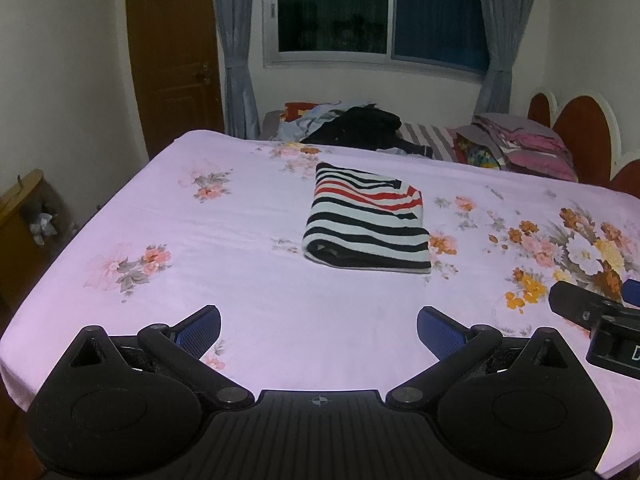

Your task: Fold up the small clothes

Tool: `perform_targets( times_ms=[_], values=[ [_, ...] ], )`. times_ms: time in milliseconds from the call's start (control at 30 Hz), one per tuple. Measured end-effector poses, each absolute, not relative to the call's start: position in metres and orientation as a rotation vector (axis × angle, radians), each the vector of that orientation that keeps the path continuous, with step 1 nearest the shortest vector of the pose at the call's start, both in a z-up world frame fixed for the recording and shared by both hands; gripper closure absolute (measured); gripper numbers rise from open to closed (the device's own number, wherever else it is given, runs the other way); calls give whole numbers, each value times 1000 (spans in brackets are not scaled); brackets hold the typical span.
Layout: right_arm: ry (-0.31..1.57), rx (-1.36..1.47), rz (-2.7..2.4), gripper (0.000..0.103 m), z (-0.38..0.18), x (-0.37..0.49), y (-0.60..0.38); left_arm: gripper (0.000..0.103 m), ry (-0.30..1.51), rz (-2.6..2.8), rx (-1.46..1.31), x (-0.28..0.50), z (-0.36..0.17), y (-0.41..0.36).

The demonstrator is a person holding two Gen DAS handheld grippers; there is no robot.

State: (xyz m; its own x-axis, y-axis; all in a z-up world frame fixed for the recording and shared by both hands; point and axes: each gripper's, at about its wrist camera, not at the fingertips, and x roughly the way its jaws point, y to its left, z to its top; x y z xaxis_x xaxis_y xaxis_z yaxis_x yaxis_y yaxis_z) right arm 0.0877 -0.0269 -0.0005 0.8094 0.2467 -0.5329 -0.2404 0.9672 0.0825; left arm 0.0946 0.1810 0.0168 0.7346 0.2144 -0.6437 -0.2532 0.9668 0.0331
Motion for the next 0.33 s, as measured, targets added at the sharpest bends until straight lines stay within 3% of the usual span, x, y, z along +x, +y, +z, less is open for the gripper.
perform_targets(
  times_ms=[333],
  values=[
    [637,2,234,0,-24,119,-32,0,675,198,-36,133,-8,185]
  ],
)
